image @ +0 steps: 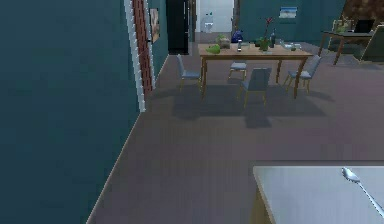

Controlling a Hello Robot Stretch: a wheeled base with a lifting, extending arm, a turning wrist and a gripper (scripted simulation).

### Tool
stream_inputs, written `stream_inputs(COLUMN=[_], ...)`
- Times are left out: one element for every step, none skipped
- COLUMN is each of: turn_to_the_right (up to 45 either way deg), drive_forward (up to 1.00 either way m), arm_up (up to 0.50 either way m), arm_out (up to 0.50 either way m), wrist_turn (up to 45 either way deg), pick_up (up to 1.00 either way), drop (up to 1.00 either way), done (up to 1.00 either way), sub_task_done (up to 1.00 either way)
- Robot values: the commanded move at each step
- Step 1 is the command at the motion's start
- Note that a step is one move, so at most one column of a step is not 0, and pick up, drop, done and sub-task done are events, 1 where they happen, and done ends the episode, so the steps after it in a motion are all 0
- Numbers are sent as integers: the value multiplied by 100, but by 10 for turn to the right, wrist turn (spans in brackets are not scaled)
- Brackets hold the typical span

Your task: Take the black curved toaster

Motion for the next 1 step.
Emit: stream_inputs(turn_to_the_right=[0], drive_forward=[0], arm_up=[0], arm_out=[0], wrist_turn=[360], pick_up=[0], drop=[0], done=[0], sub_task_done=[0])
